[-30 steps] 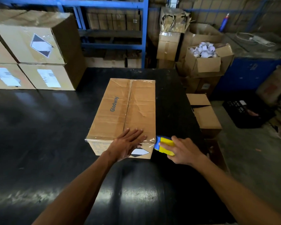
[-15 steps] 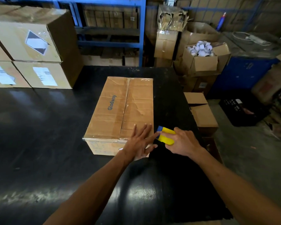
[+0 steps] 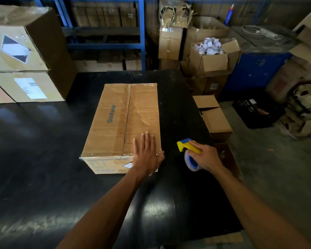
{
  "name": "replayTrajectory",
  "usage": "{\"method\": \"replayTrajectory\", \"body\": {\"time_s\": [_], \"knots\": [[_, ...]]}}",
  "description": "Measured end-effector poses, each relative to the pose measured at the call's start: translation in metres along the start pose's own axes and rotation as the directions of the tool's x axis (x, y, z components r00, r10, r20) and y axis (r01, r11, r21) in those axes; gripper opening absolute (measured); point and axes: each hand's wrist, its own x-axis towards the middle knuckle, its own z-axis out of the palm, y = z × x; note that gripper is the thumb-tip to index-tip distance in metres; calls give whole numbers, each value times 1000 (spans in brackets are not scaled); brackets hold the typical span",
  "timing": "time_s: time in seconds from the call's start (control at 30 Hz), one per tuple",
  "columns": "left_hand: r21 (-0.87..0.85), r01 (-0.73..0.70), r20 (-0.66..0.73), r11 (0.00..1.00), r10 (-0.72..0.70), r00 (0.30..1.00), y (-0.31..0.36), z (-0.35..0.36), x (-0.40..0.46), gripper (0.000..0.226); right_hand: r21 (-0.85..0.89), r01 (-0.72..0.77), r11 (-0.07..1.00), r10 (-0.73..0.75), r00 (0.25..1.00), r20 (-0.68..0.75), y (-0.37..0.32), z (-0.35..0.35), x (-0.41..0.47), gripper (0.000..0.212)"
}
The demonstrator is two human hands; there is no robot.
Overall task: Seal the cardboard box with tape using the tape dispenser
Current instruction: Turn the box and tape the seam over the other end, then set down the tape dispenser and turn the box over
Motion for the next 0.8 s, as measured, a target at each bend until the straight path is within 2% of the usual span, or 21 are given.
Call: {"method": "replayTrajectory", "body": {"time_s": [0.1, 0.27, 0.37, 0.5, 0.63, 0.7, 0.8], "knots": [[1, -27, 64, 1000, 27, 998, 1, -6, 3, 82, 45, -111, 993, 110, 994, 13, 9, 7, 4, 47], [-20, -28, 125, 999, 30, 992, -2, -5, 10, 84, -58, -125, 990, 126, 992, 13, 33, 31, 15, 40], [-22, -28, 150, 999, 31, 988, -2, -8, 10, 91, -63, -209, 976, 206, 977, -54, 50, 44, 20, 37], [-36, -29, 176, 999, 35, 984, -2, -12, 10, 81, -17, -289, 957, 285, 949, -136, 70, 51, 17, 25], [-53, -18, 172, 998, 26, 985, -3, -11, 9, 83, 6, -309, 951, 306, 938, -165, 82, 54, 15, 25], [-117, 40, 141, 992, -24, 990, -1, -11, 10, 87, -30, -331, 943, 323, 934, -150, 77, 53, 17, 27], [-229, 250, 87, 941, -236, 968, 8, -13, 10, 103, -128, -303, 944, 285, 948, -143, 60, 43, 21, 37]]}}
